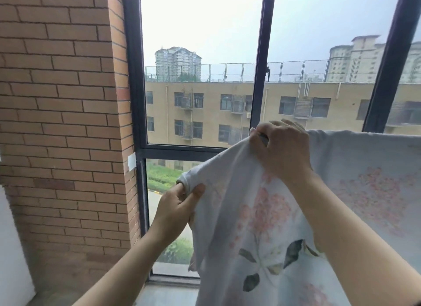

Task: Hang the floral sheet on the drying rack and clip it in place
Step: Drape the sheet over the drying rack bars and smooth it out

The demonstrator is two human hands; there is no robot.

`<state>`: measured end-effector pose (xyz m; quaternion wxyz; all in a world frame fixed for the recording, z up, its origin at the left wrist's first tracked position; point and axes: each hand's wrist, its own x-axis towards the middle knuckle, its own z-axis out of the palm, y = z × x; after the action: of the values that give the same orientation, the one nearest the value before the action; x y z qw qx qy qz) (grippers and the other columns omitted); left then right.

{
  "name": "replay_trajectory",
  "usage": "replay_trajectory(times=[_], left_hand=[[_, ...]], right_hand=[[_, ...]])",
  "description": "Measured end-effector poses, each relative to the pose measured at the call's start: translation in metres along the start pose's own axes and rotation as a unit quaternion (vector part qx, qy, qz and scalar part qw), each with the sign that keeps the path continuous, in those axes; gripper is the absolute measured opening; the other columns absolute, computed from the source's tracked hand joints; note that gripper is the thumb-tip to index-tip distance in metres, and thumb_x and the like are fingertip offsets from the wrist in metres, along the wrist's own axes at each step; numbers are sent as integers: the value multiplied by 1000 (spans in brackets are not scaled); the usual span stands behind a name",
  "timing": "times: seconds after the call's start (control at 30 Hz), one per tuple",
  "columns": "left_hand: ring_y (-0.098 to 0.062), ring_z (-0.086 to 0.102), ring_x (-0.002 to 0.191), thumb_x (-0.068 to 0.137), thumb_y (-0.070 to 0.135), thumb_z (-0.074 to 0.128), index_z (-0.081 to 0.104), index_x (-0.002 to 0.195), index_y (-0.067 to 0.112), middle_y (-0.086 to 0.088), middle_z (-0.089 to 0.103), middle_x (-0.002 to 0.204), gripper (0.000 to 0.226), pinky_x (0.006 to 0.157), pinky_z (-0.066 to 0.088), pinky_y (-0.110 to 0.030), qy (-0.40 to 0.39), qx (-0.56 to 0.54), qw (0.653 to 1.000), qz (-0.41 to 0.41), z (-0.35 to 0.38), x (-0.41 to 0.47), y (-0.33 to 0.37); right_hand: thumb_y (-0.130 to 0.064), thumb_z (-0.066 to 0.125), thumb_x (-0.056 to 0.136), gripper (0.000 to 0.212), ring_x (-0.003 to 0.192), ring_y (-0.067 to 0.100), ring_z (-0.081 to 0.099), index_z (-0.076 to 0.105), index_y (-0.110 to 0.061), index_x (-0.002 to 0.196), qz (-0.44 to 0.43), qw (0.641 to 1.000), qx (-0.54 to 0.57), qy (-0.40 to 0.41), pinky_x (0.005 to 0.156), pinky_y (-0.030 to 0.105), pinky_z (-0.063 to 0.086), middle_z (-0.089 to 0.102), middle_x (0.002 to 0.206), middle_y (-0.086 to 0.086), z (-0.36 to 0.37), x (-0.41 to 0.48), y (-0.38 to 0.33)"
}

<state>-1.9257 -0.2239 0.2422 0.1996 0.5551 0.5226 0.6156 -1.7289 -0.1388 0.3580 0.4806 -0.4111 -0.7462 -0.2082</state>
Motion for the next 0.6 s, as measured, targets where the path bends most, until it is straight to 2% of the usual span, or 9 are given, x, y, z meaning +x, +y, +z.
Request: replay_trajectory(times=[0.07, 0.13, 0.17, 0.23, 0.33, 0.4, 0.43, 0.6], left_hand=[[-17, 64, 68, 84, 63, 53, 70, 87, 10, 0, 70, 72, 56, 62, 52, -30, 8, -7, 1000, -6, -4, 0, -6], [-26, 65, 73, 83, 69, 40, 70, 84, 7, -10, 70, 77, 69, 71, 54, -38, 7, -27, 1000, -7, -11, 0, -17], [-29, 67, 76, 84, 67, 37, 71, 83, 6, -13, 71, 78, 69, 75, 56, -42, 18, -41, 999, -10, -15, 0, -23], [-28, 69, 80, 86, 59, 39, 72, 84, 8, -12, 73, 80, 61, 78, 56, -43, 61, -60, 996, -25, -24, 0, -34], [-24, 69, 80, 76, 58, 47, 71, 89, 10, -7, 74, 83, 55, 78, 56, -40, 77, -43, 996, -26, -38, 3, -56], [-25, 68, 84, 71, 60, 50, 69, 92, 9, -7, 73, 86, 58, 79, 56, -40, 53, -50, 997, -39, -44, 4, -69], [-26, 68, 86, 71, 61, 51, 67, 94, 9, -8, 72, 88, 59, 80, 56, -41, 36, -54, 997, -45, -45, 5, -75], [-17, 68, 91, 73, 57, 57, 62, 108, 15, -4, 71, 98, 55, 80, 57, -33, -48, -88, 994, -47, -51, 15, -94]], right_hand=[[-40, 40, 87, 39, 80, 26, 61, 68, -18, 72, -4, 1000, 8, -4, 83, 33, 42, 69, 76, 0, 0, -1, 3], [-41, 39, 89, 40, 85, 24, 59, 70, -18, 76, -10, 1000, 18, -8, 88, 32, 37, 70, 81, -2, 2, -2, 6], [-41, 40, 90, 38, 89, 22, 58, 70, -19, 81, -11, 1000, 26, -12, 91, 31, 33, 70, 86, -3, 3, -2, 6], [-40, 43, 90, 35, 99, 20, 54, 71, -20, 91, -3, 999, 51, -19, 99, 30, 26, 68, 95, -4, 2, -4, 4], [-37, 48, 87, 37, 113, 22, 49, 68, -16, 111, 0, 997, 72, -16, 114, 42, 23, 62, 110, 2, -4, -15, -8], [-35, 50, 86, 40, 118, 23, 47, 65, -15, 118, -10, 997, 72, -12, 112, 50, 28, 58, 117, 4, -7, -29, -20], [-35, 51, 86, 41, 121, 23, 46, 64, -15, 120, -12, 997, 70, -15, 111, 50, 31, 56, 120, 5, -8, -37, -26], [-39, 56, 85, 45, 125, 16, 43, 60, -20, 126, 47, 995, 64, -59, 104, 32, 39, 49, 132, -2, -4, -75, -59]])
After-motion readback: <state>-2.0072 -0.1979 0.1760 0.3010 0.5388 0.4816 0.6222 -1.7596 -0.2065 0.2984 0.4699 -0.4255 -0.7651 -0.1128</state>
